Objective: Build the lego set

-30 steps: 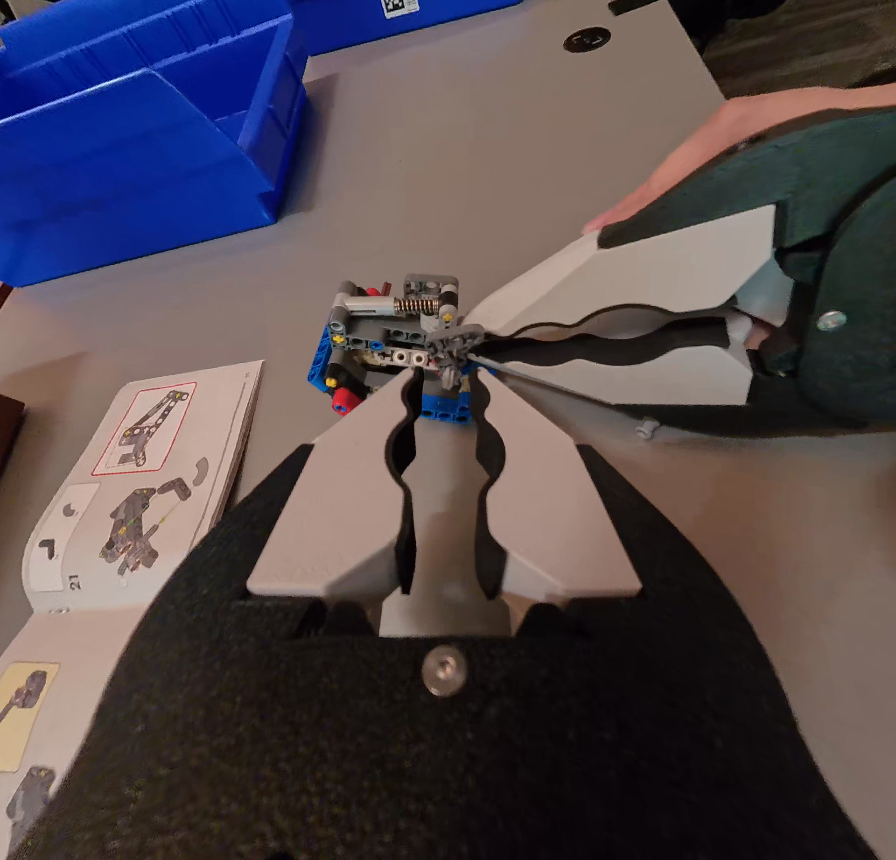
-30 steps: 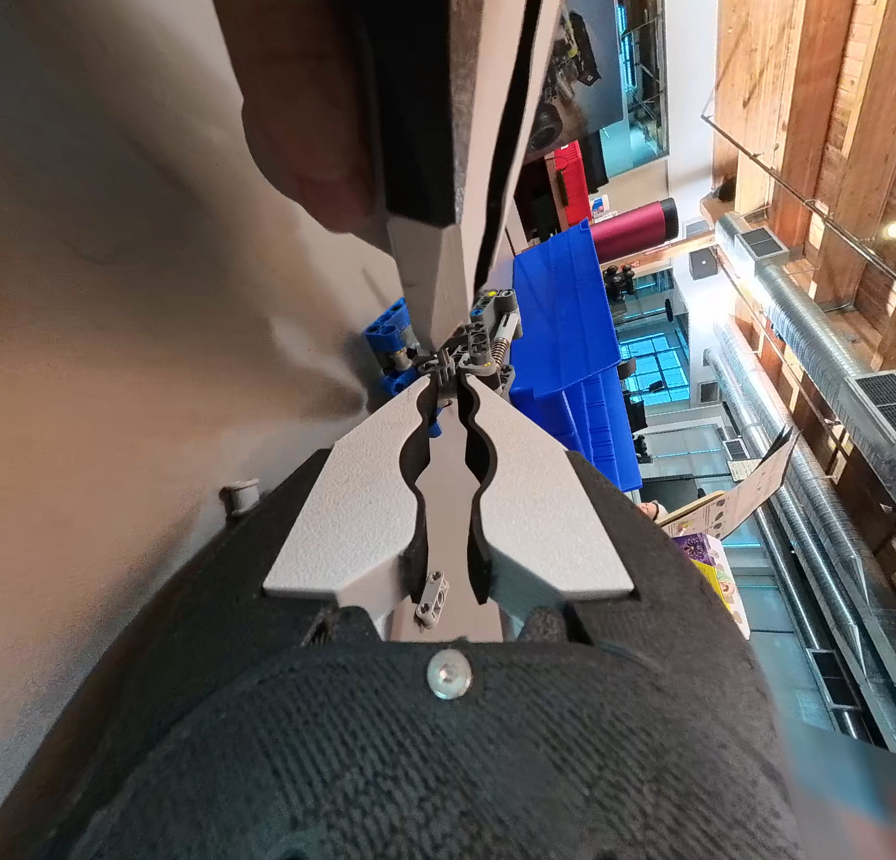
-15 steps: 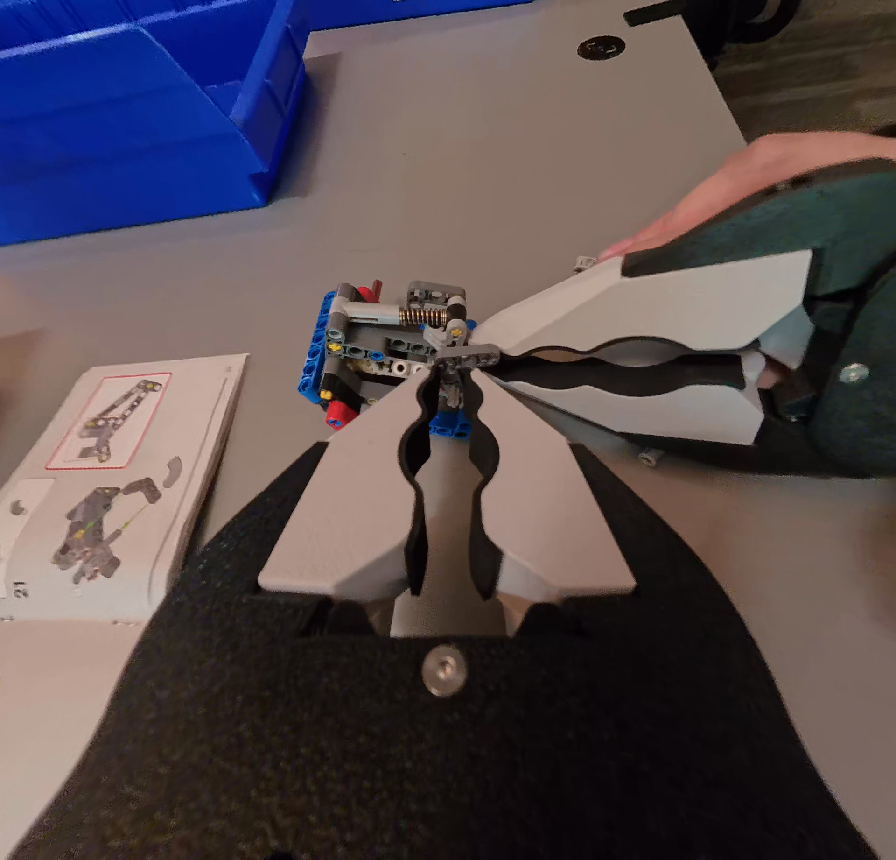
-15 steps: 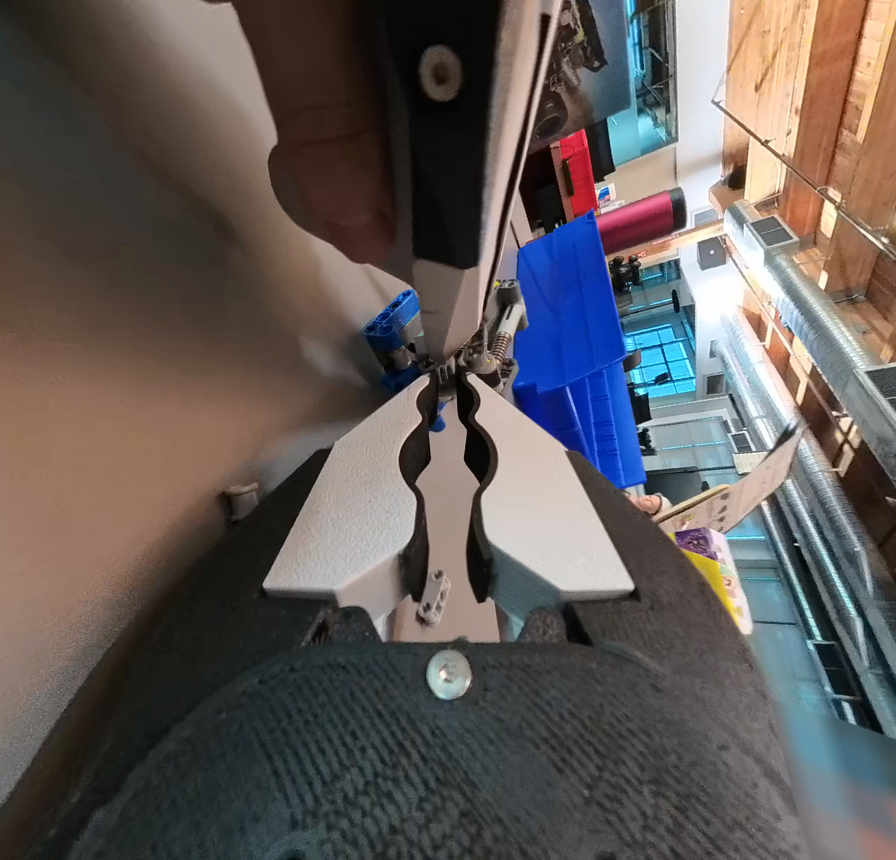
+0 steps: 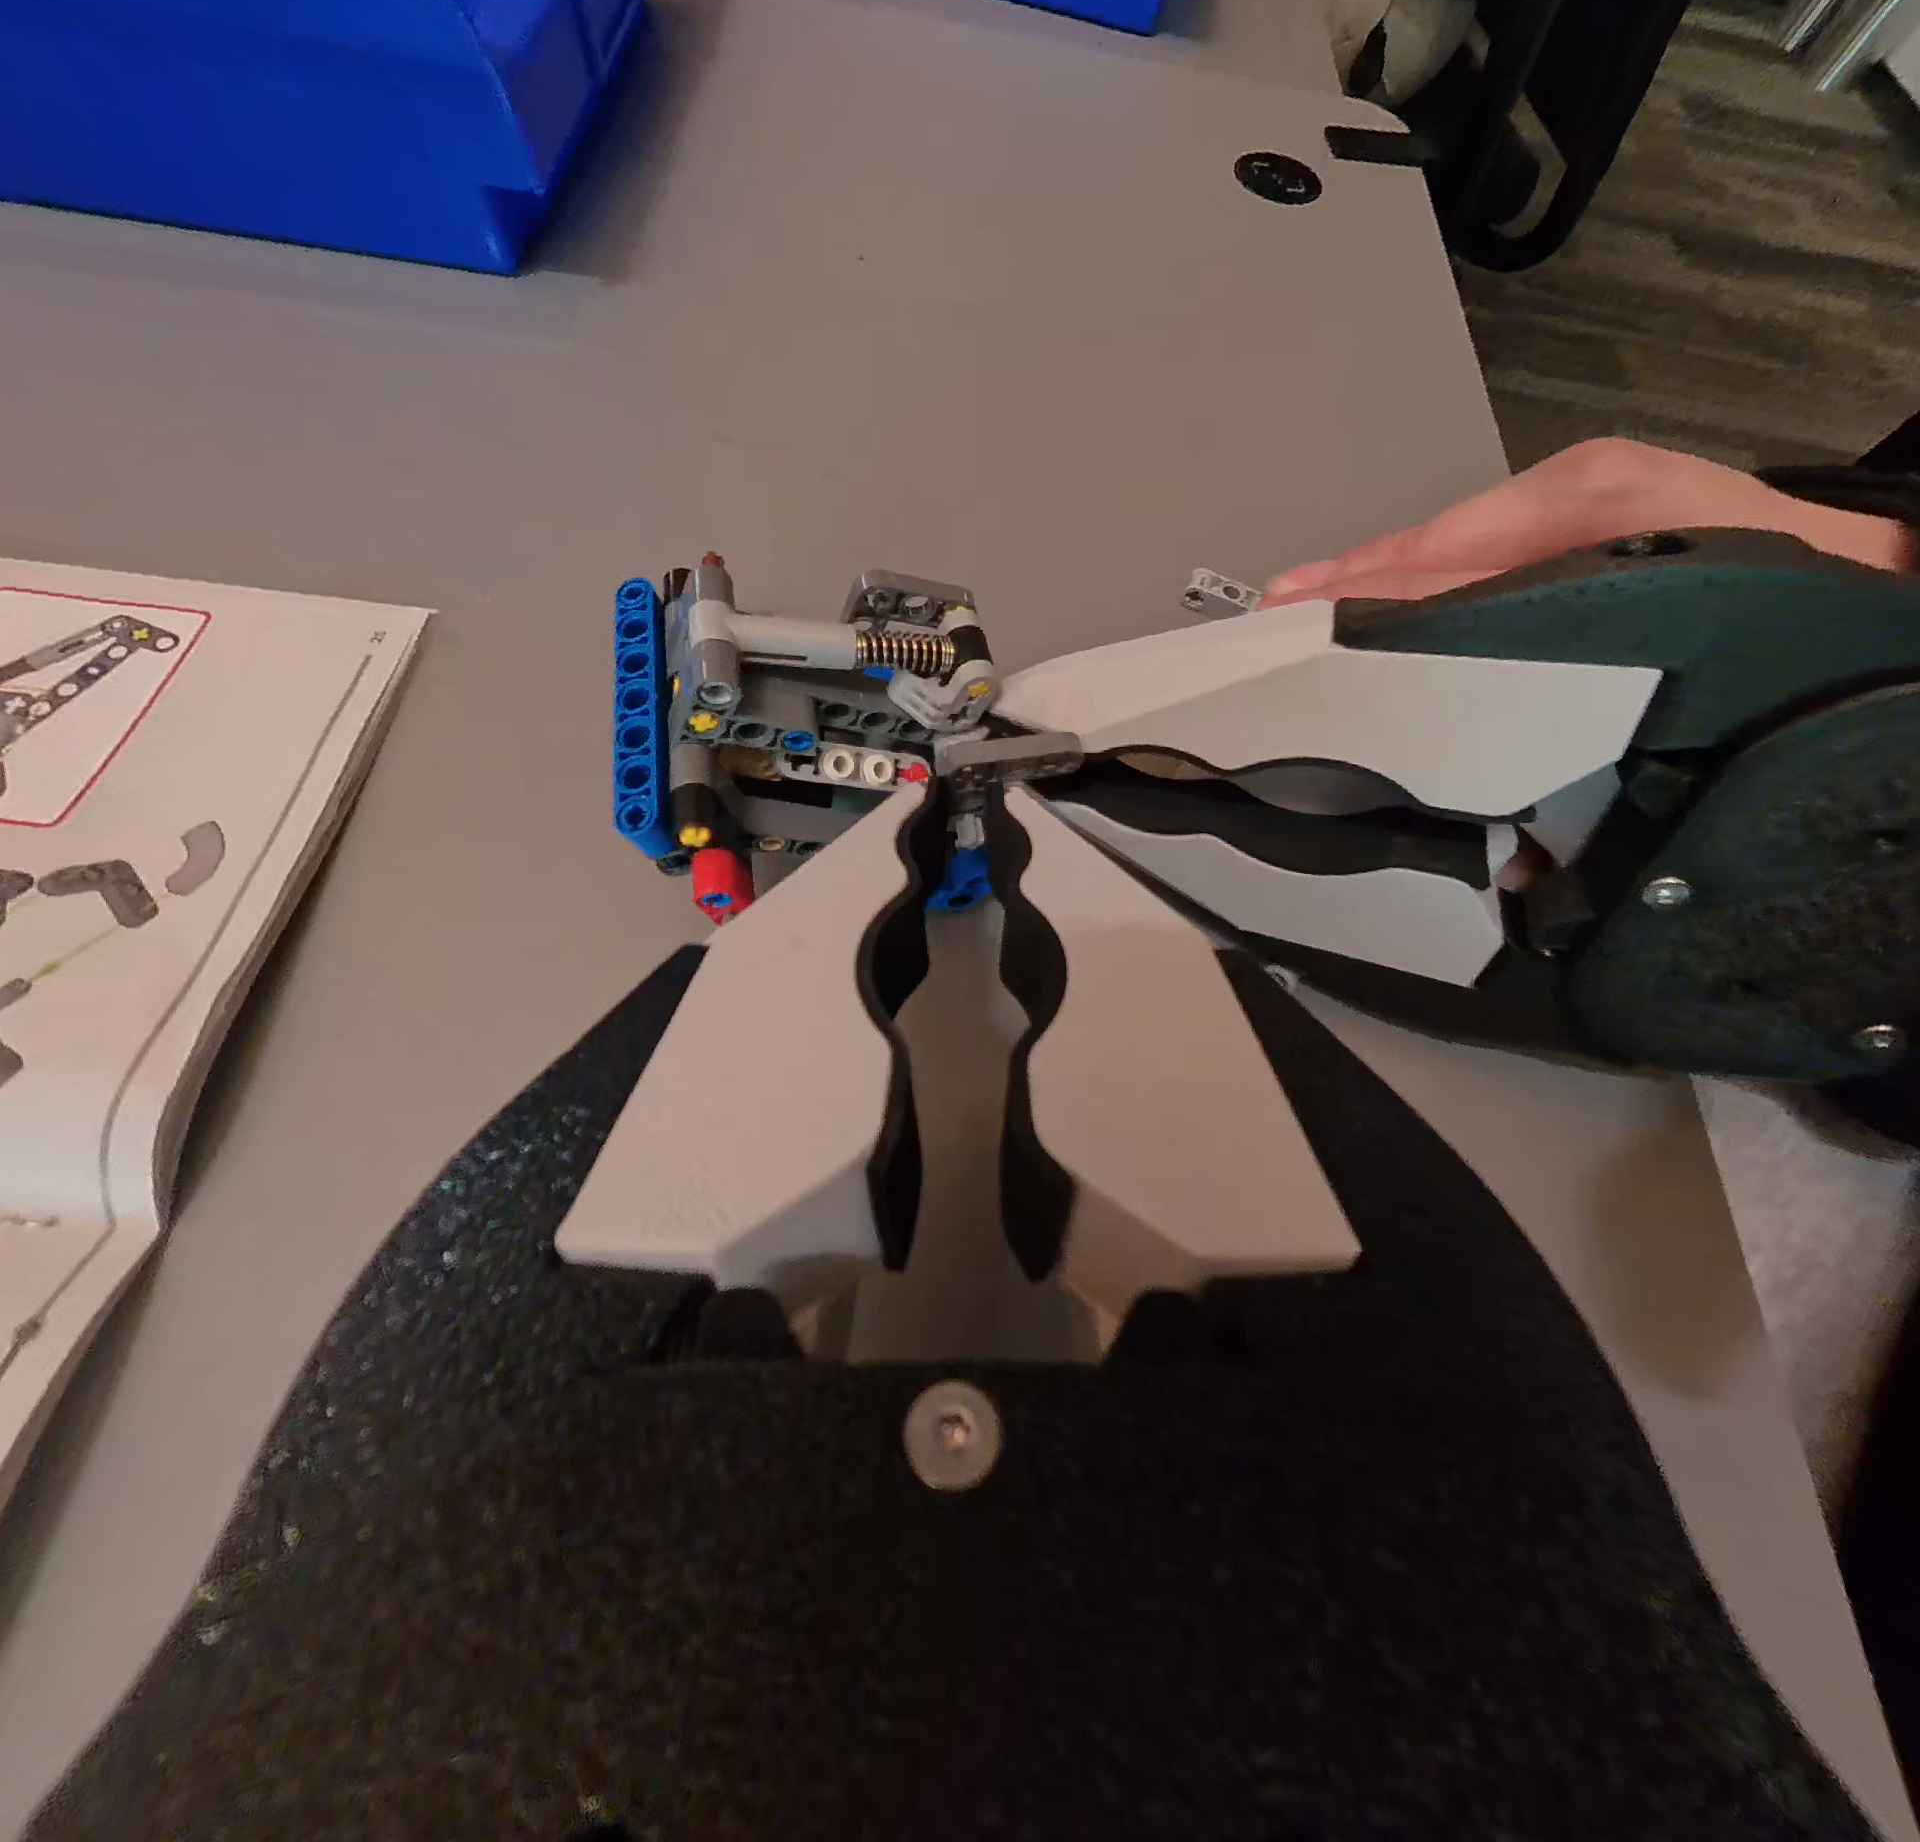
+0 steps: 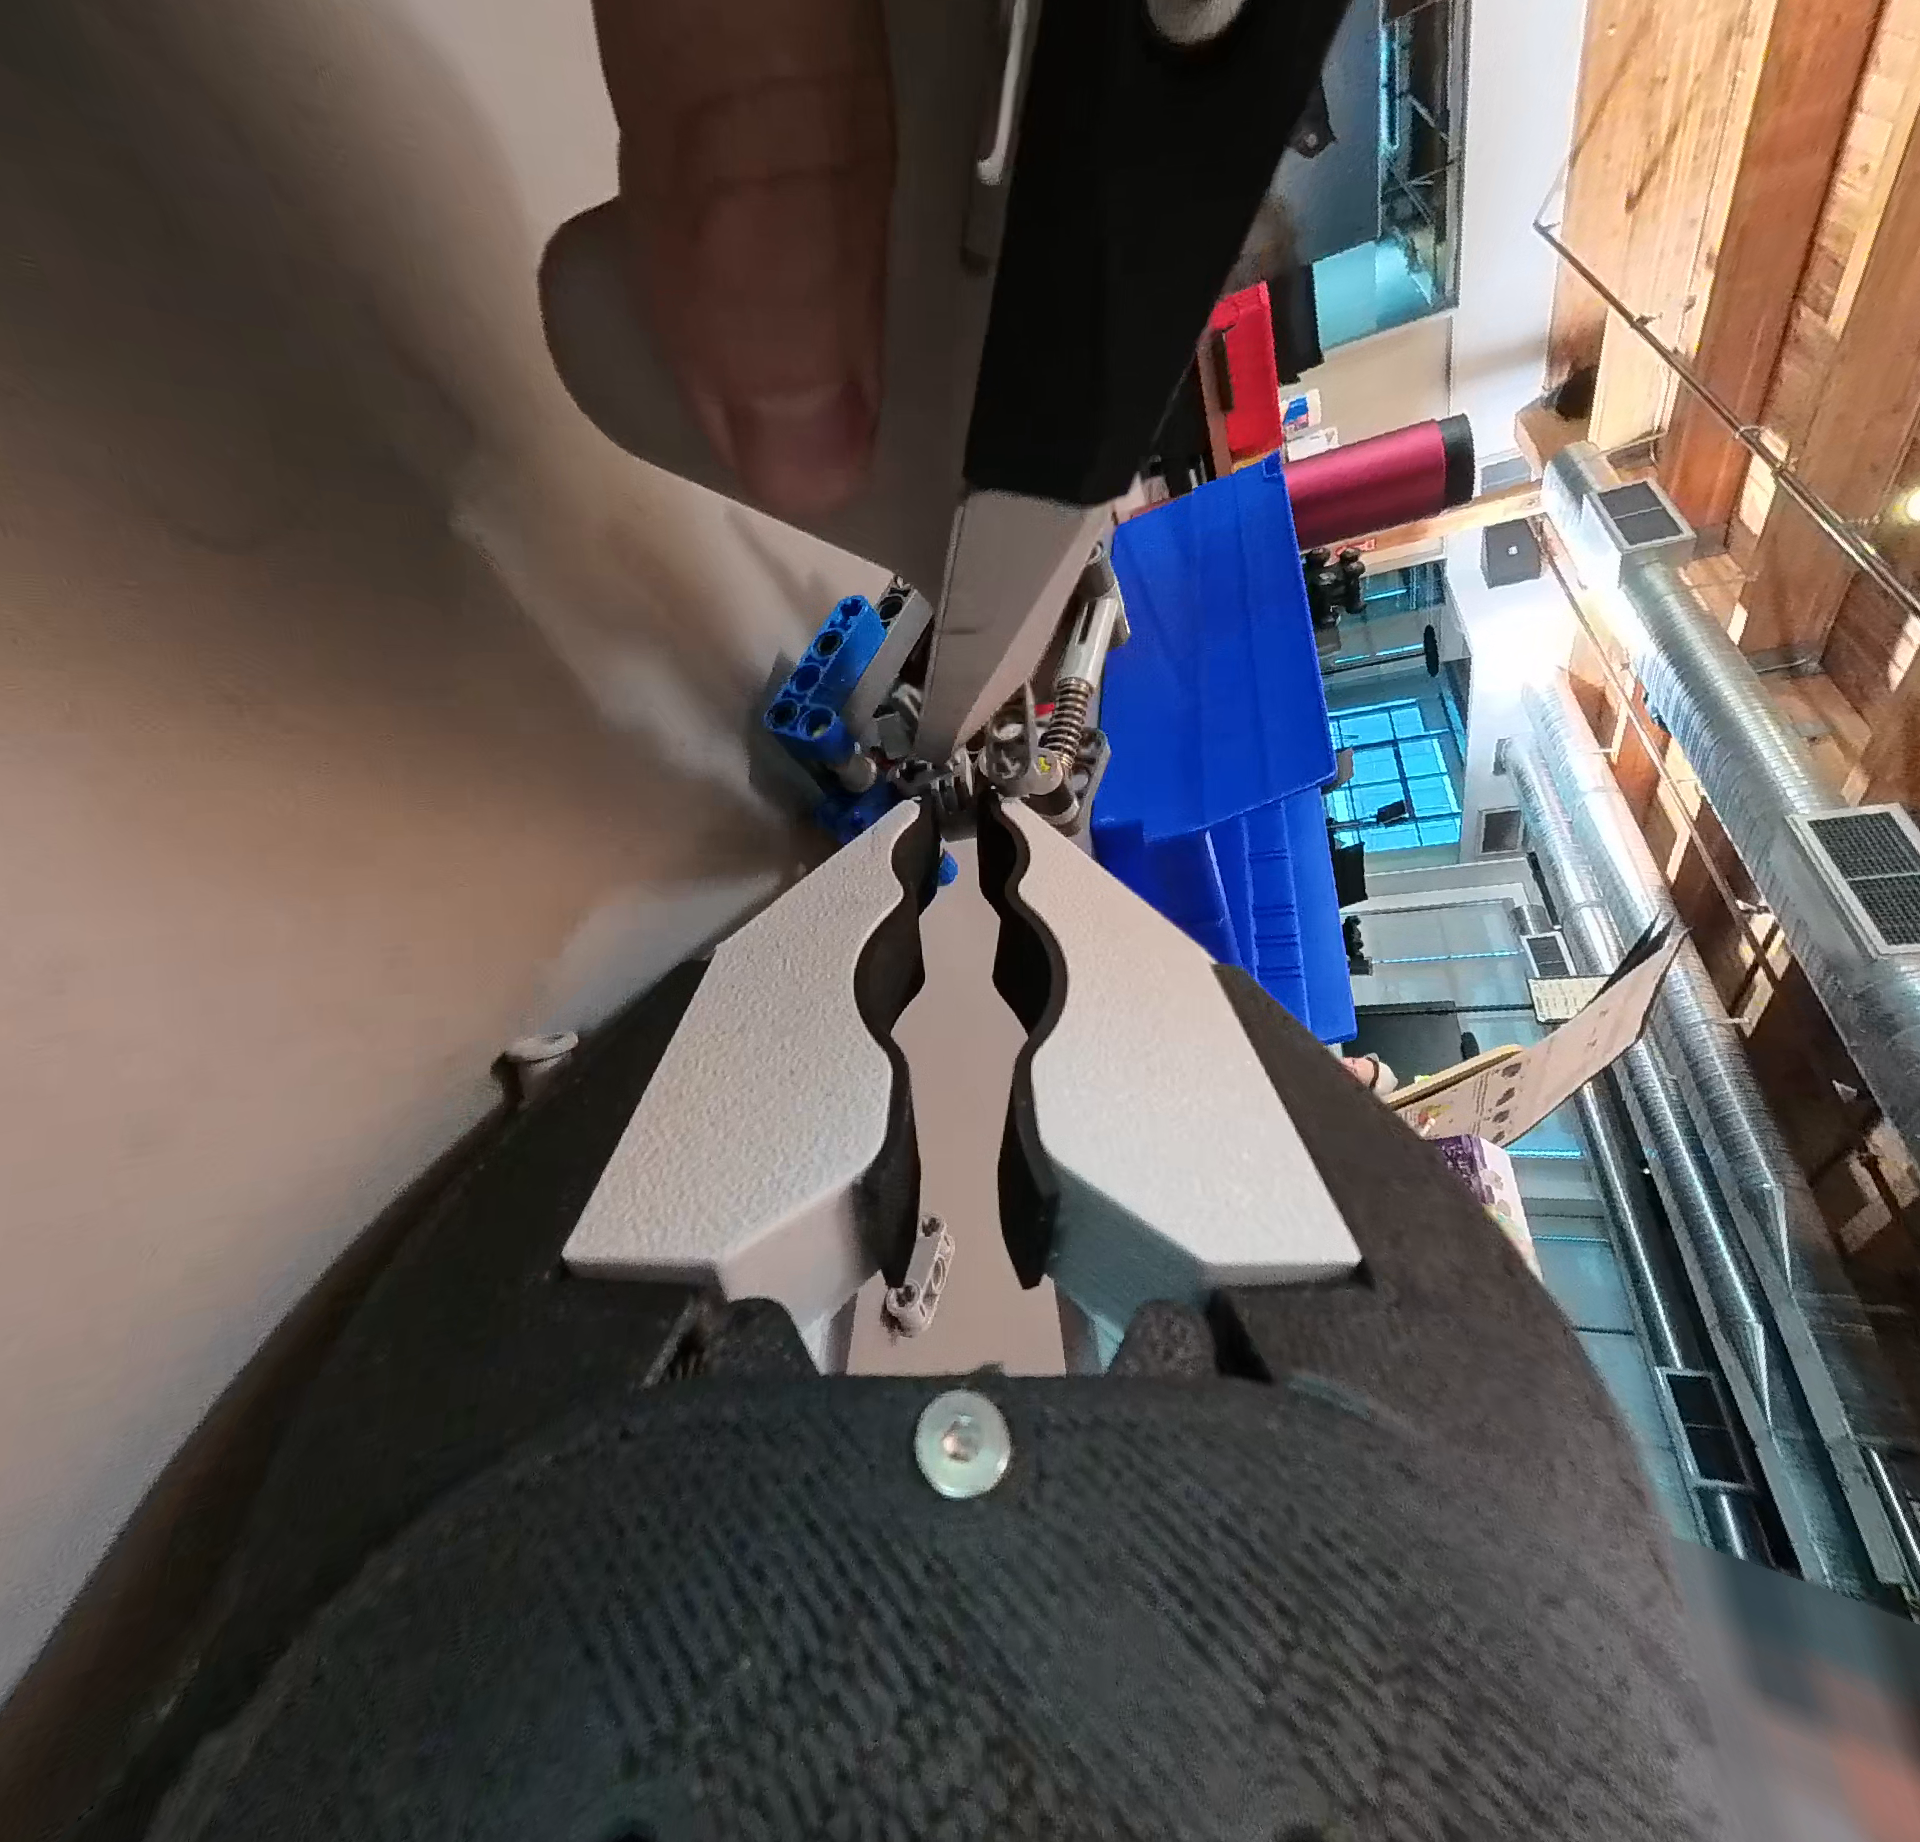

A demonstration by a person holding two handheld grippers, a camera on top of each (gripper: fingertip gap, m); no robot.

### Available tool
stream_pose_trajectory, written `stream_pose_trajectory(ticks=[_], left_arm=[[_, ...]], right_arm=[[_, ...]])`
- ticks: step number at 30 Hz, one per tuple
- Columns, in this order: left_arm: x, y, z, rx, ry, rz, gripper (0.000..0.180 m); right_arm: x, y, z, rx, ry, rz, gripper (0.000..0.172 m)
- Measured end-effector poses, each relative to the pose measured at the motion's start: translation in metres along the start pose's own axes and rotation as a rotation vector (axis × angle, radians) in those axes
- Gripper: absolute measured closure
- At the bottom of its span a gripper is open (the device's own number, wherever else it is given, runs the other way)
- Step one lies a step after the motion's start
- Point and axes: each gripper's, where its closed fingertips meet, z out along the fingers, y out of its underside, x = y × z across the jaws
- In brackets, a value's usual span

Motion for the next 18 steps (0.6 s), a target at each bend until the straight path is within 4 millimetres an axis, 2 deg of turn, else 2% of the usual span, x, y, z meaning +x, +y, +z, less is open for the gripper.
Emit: stream_pose_trajectory(ticks=[4, 5, 6, 7, 8, 10, 12, 14, 18], left_arm=[[0.003, 0.003, -0.005, -0.007, -0.002, 0.011, 0.176], [0.006, 0.007, -0.008, -0.024, 0.006, 0.016, 0.176], [0.003, 0.008, -0.013, -0.017, -0.021, 0.032, 0.176], [0.0, 0.008, -0.018, 0.005, -0.055, 0.052, 0.177], [-0.001, 0.008, -0.022, 0.014, -0.061, 0.065, 0.177], [-0.003, 0.014, -0.027, -0.002, -0.05, 0.058, 0.176], [-0.001, 0.027, -0.027, -0.076, -0.007, 0.048, 0.176], [-0.001, 0.036, -0.026, -0.132, 0.017, 0.013, 0.176], [0.004, 0.035, -0.023, -0.123, 0.09, -0.133, 0.176]], right_arm=[[0.0, 0.001, 0.0, -0.002, -0.002, 0.014, 0.166], [0.005, 0.013, 0.002, -0.073, 0.022, 0.021, 0.166], [0.008, 0.017, 0.003, -0.066, 0.023, 0.072, 0.166], [0.006, 0.012, 0.002, -0.014, -0.012, 0.143, 0.166], [0.003, 0.006, 0.001, 0.016, -0.028, 0.137, 0.166], [0.002, -0.001, 0.001, 0.007, 0.019, -0.014, 0.166], [0.004, -0.002, 0.001, 0.003, 0.045, -0.056, 0.166], [0.005, -0.002, 0.0, 0.024, 0.051, -0.051, 0.166], [0.013, -0.009, -0.004, 0.083, 0.105, -0.043, 0.167]])
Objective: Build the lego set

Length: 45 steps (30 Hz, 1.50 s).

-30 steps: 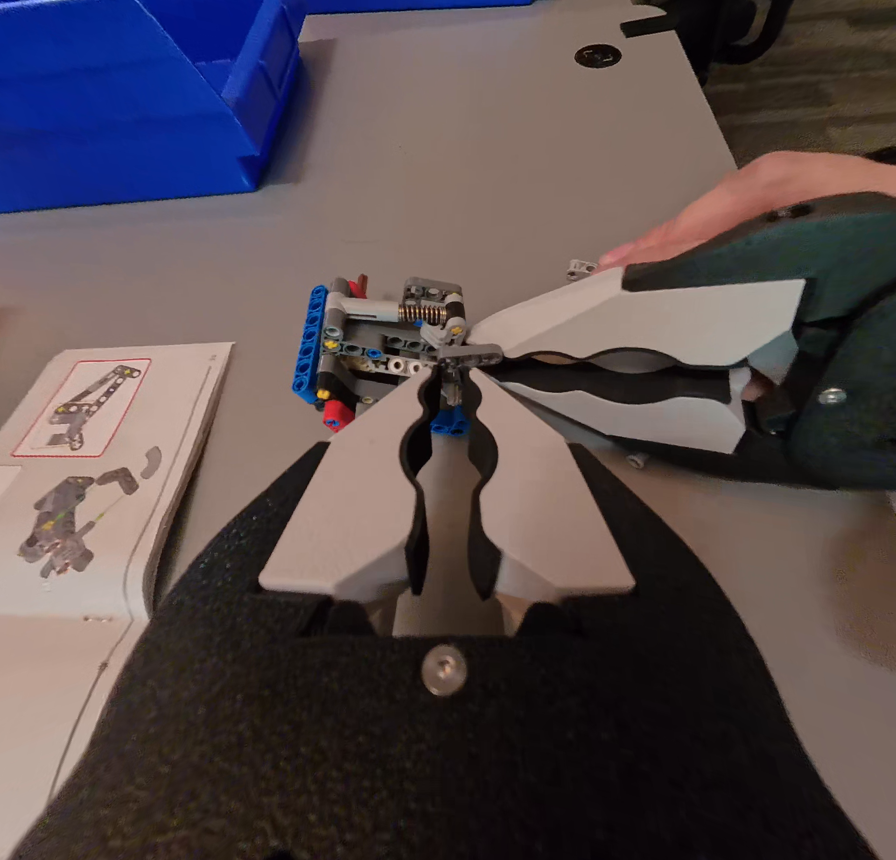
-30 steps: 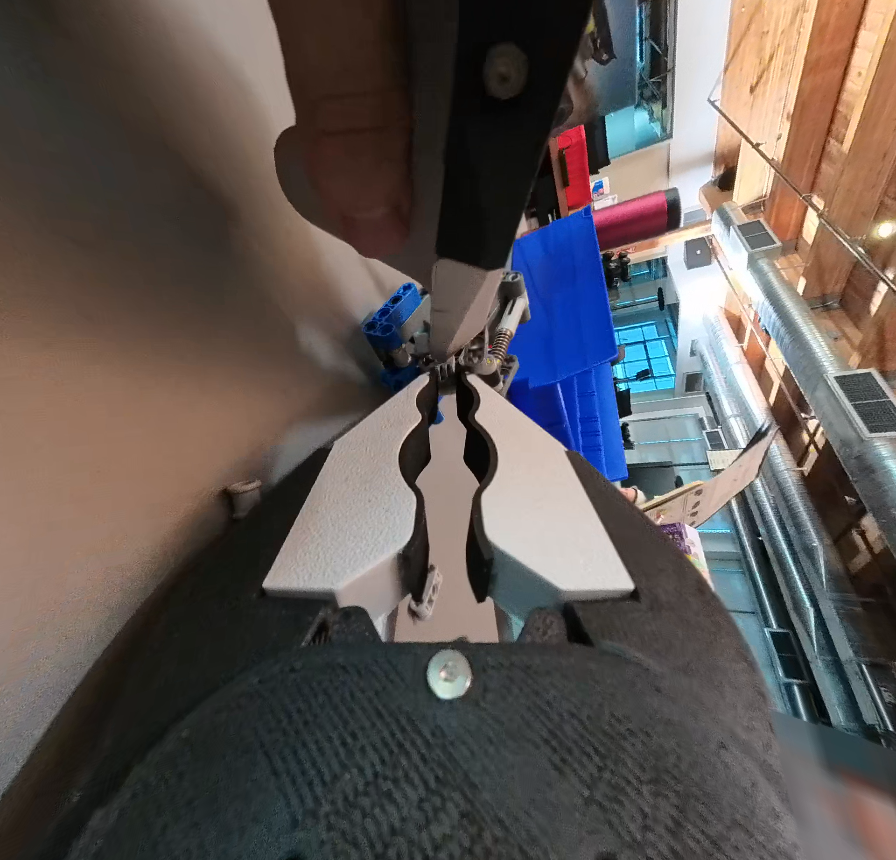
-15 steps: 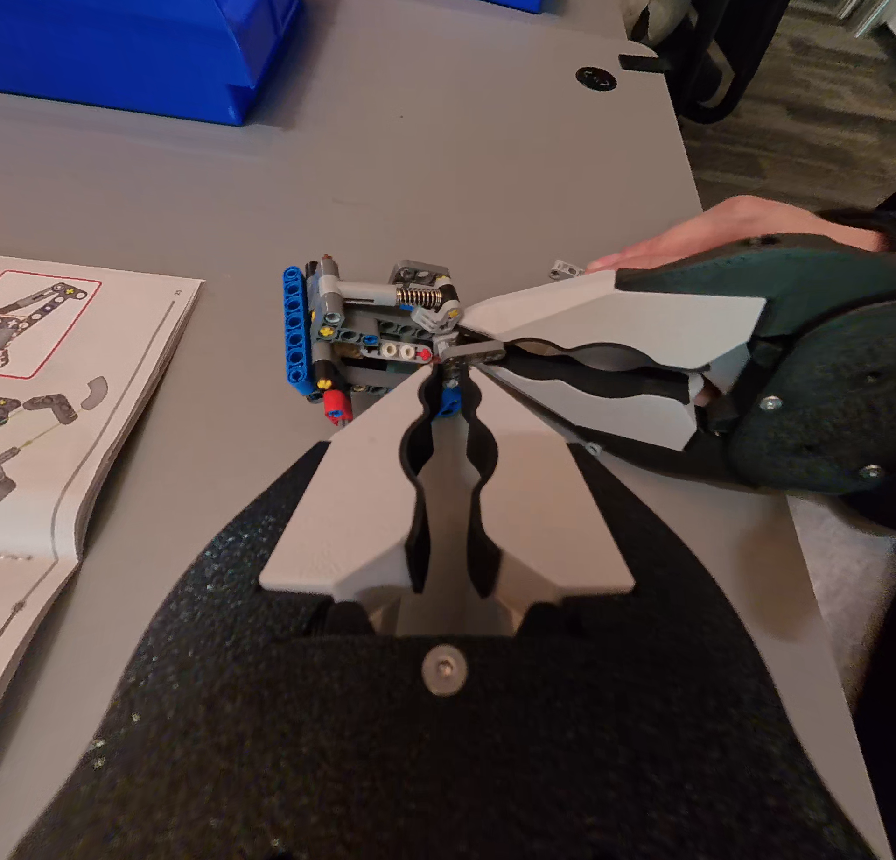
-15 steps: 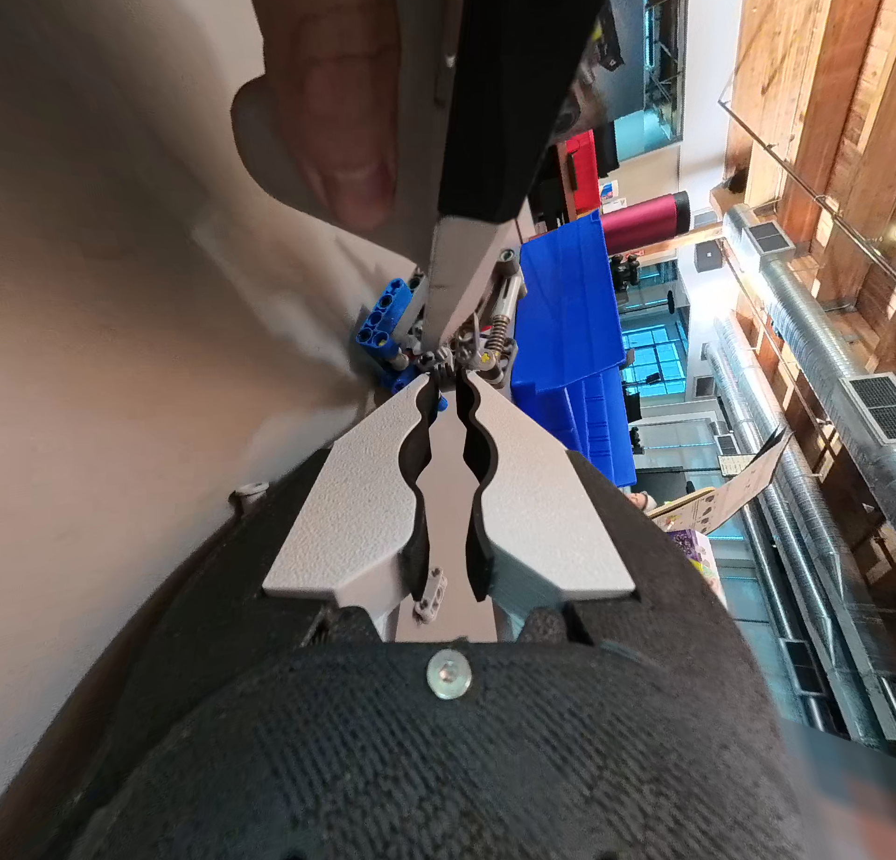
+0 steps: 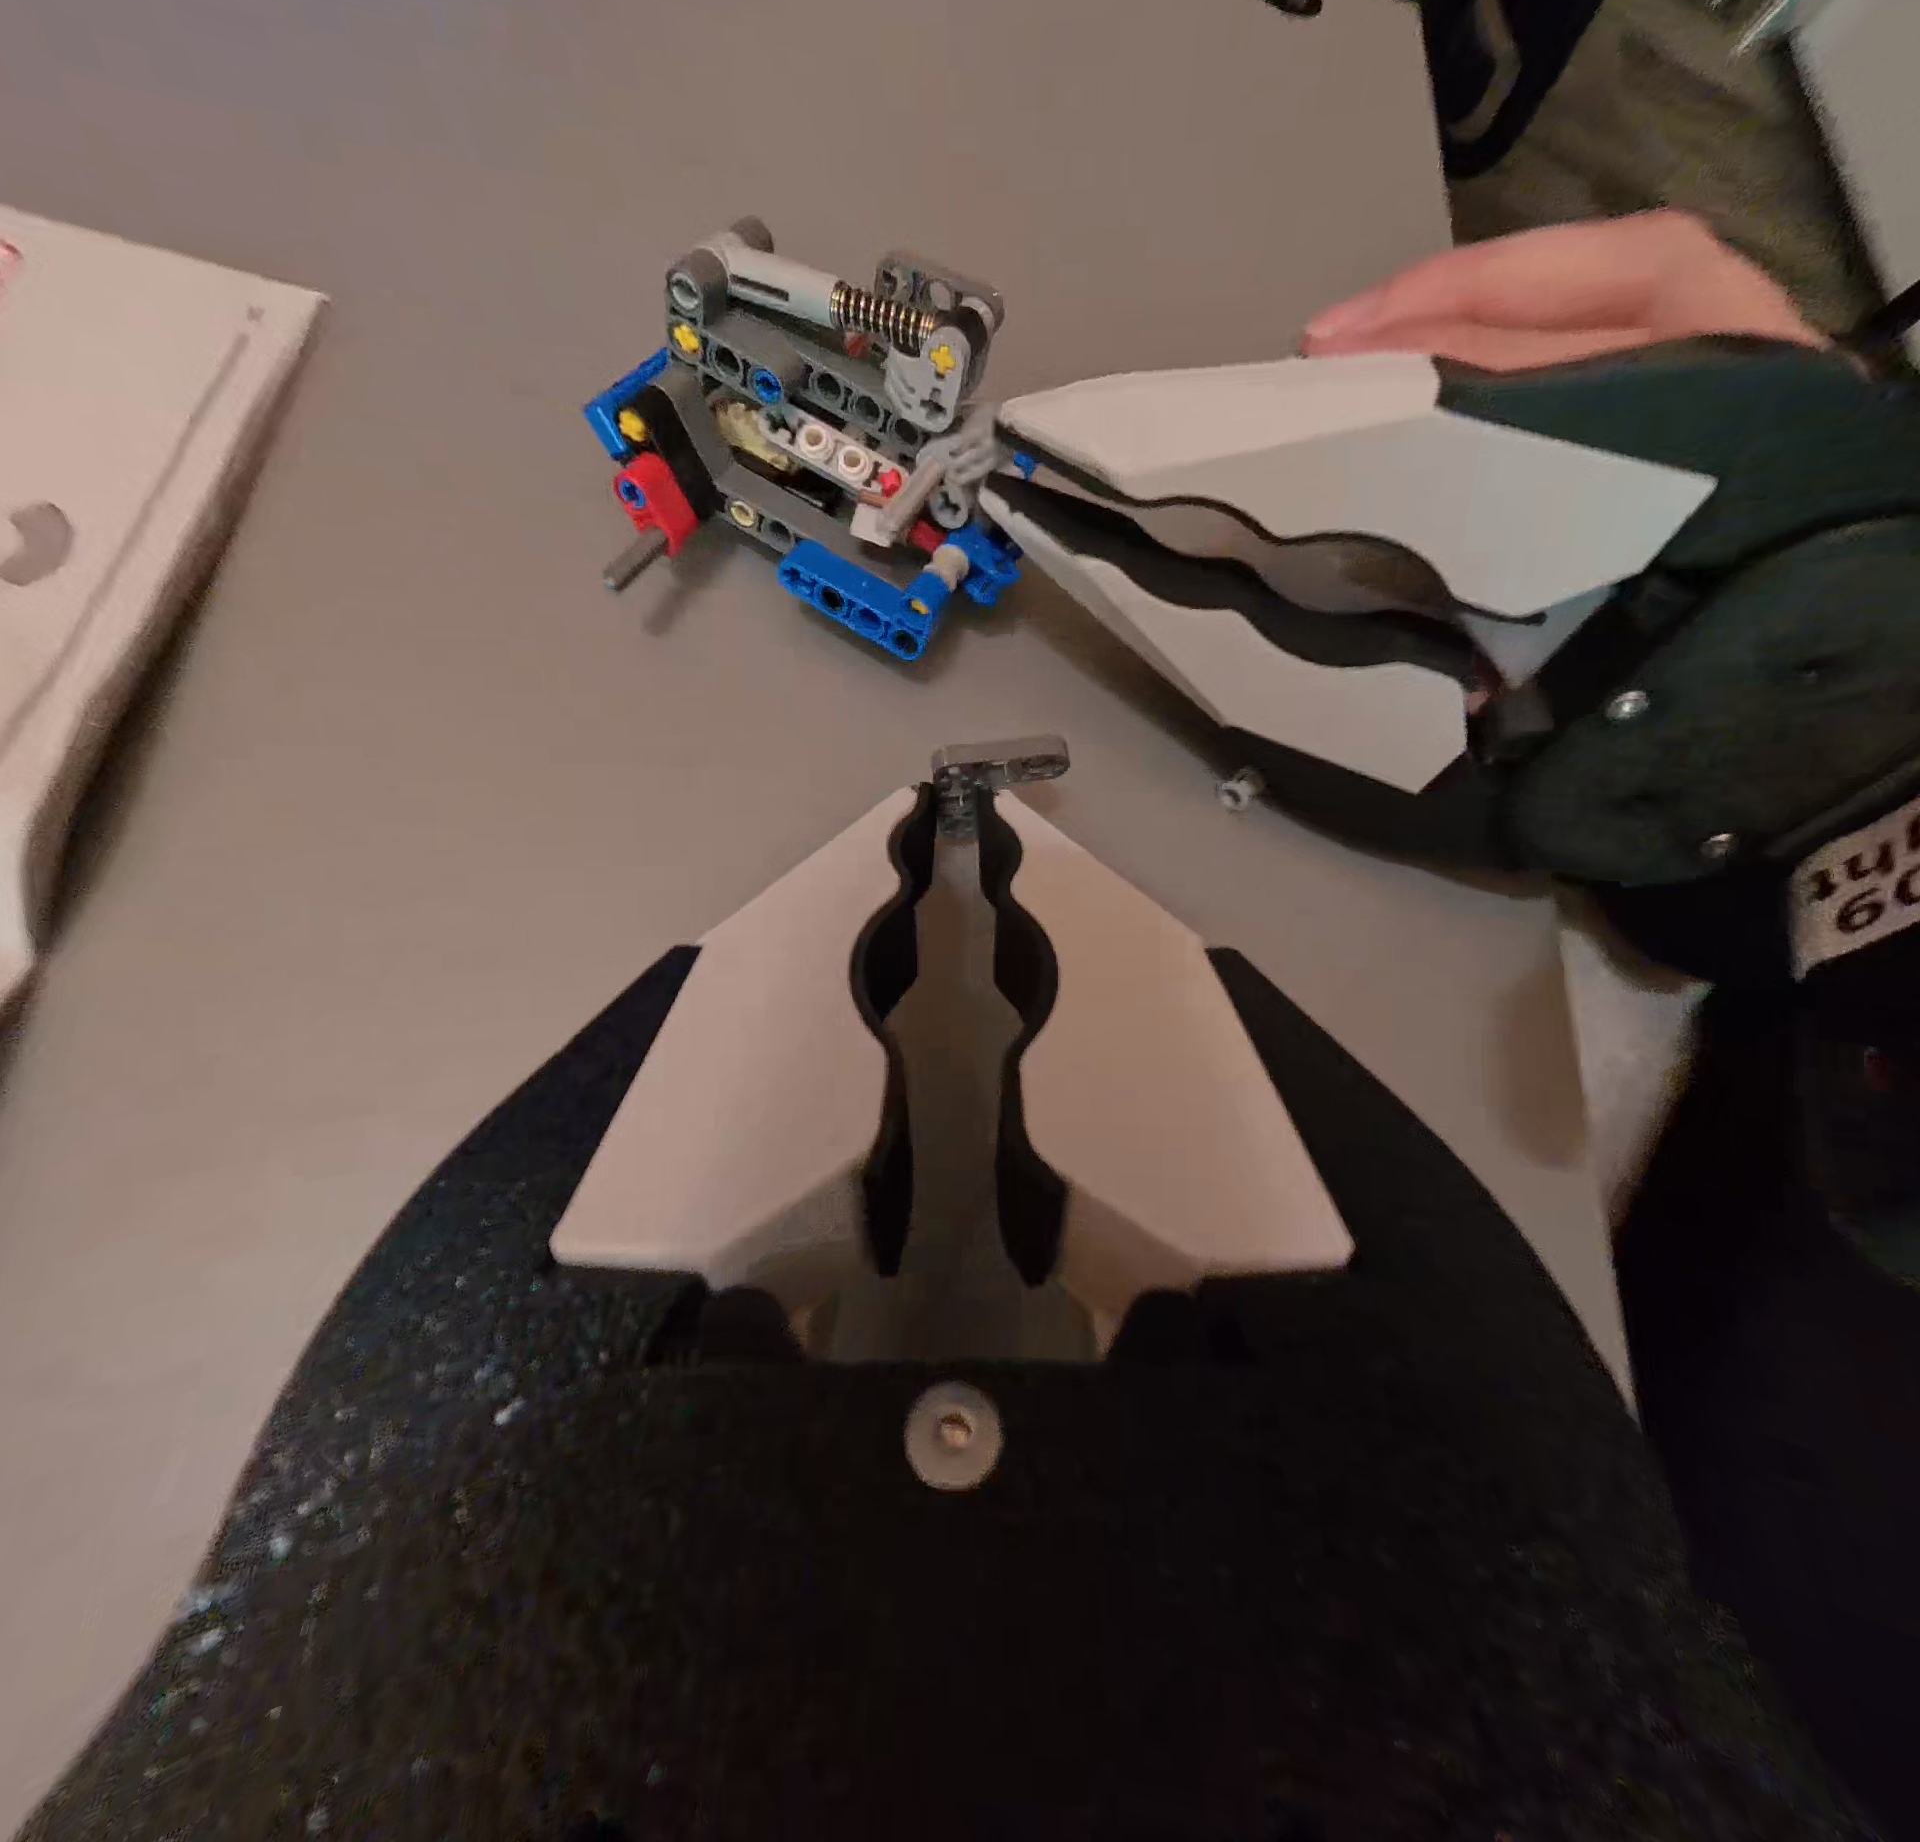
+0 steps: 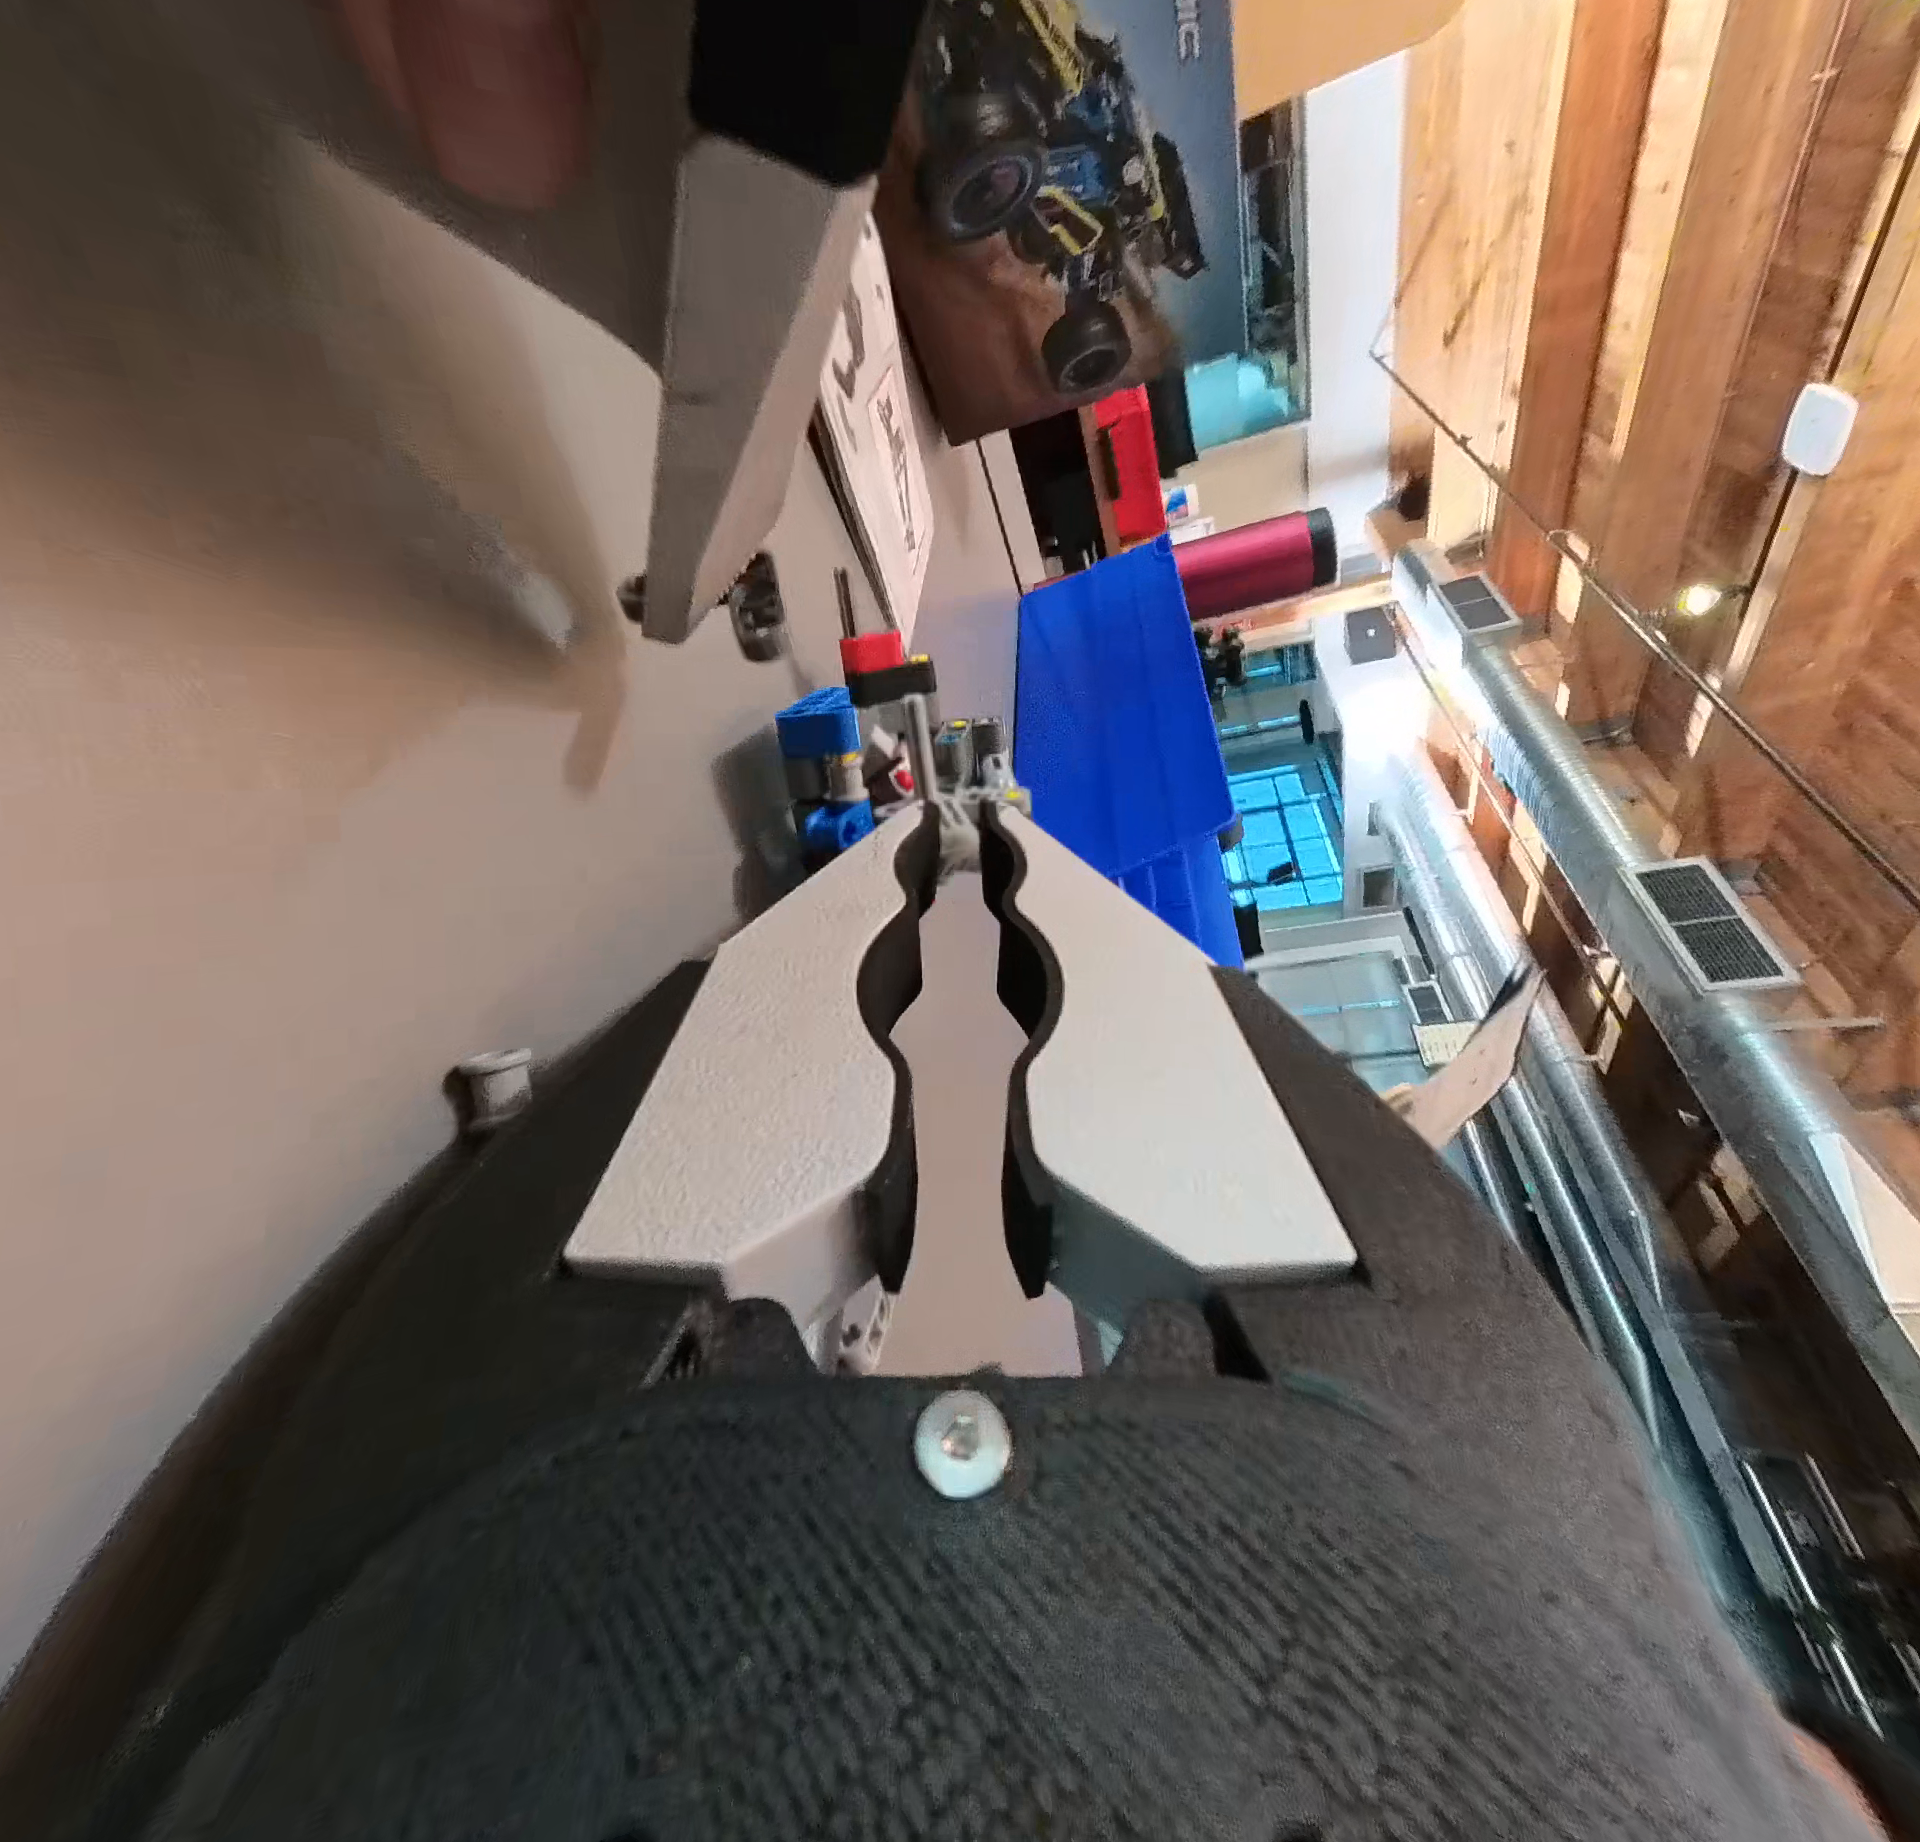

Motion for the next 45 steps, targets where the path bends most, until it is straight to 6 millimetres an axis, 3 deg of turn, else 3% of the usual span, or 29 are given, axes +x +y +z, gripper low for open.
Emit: stream_pose_trajectory(ticks=[7, 12, 16, 20, 23, 25, 28, 33, 35, 38, 45], left_arm=[[-0.004, -0.014, -0.006, 0.105, 0.086, -0.121, 0.176], [0.006, -0.029, -0.016, 0.211, 0.217, -0.133, 0.176], [0.003, -0.033, -0.019, 0.216, 0.215, -0.151, 0.176], [0.023, -0.047, -0.022, 0.241, 0.342, -0.233, 0.176], [0.048, -0.071, -0.037, 0.364, 0.553, -0.342, 0.176], [0.054, -0.085, -0.049, 0.456, 0.652, -0.409, 0.177], [0.061, -0.087, -0.055, 0.529, 0.631, -0.223, 0.177], [0.04, -0.072, -0.045, 0.475, 0.24, 0.249, 0.176], [0.028, -0.068, -0.042, 0.427, 0.051, 0.476, 0.177], [0.03, -0.067, -0.04, 0.391, -0.088, 0.752, 0.176], [0.034, -0.061, -0.028, 0.3, -0.299, 1.137, 0.177]], right_arm=[[0.004, -0.006, -0.006, 0.081, 0.012, 0.046, 0.161], [0.024, -0.012, -0.024, 0.166, 0.037, 0.093, 0.158], [0.03, -0.005, -0.039, 0.209, -0.135, 0.374, 0.16], [0.037, -0.014, -0.051, 0.324, -0.307, 0.767, 0.159], [0.036, -0.027, -0.062, 0.421, -0.44, 0.905, 0.158], [0.039, -0.031, -0.068, 0.459, -0.414, 0.902, 0.158], [0.028, -0.038, -0.071, 0.442, -0.434, 0.89, 0.159], [0.041, -0.035, -0.073, 0.459, -0.4, 0.998, 0.158], [0.039, -0.035, -0.071, 0.439, -0.418, 1.021, 0.157], [0.032, -0.038, -0.065, 0.406, -0.433, 1.014, 0.155], [0.027, -0.044, -0.057, 0.385, -0.473, 1.063, 0.163]])
